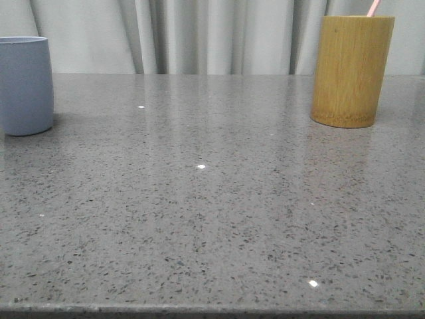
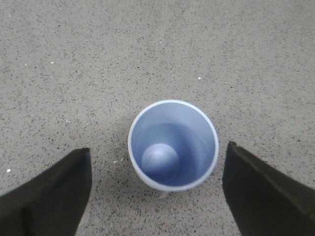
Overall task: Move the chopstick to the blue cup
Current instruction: 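Reach the left gripper down over the light blue cup and grasp its rim, then lift the blue cup with the left gripper and carry it toward the table center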
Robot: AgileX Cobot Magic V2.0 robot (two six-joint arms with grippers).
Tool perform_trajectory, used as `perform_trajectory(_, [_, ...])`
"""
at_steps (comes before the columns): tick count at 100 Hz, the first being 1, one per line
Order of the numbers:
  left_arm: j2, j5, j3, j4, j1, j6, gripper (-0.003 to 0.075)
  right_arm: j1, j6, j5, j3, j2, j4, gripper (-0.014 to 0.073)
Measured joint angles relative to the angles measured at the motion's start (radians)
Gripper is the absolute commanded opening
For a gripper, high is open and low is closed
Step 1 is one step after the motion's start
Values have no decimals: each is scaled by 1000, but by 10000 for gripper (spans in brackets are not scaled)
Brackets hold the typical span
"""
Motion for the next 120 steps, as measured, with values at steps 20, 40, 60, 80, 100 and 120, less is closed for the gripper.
perform_trajectory(20, [103, 6, -18, 2, 0, 0, 536, 0, 0, 10, 0, 0, 0, 601])
perform_trajectory(40, [168, -5, -18, 16, 0, 0, 536, 0, 0, 10, 0, 0, 0, 601])
perform_trajectory(60, [221, -14, -18, 18, 0, 0, 535, 0, 0, 10, 0, 0, 0, 601])
perform_trajectory(80, [261, -16, -18, 20, 0, 0, 395, 0, 0, 10, 0, 0, 0, 601])
perform_trajectory(100, [263, -16, -18, 20, 0, 0, 7, 0, 0, 11, 0, 0, 0, 601])
perform_trajectory(120, [263, -3, -29, 18, 0, 0, -19, 0, 0, 11, 0, 0, 0, 601])
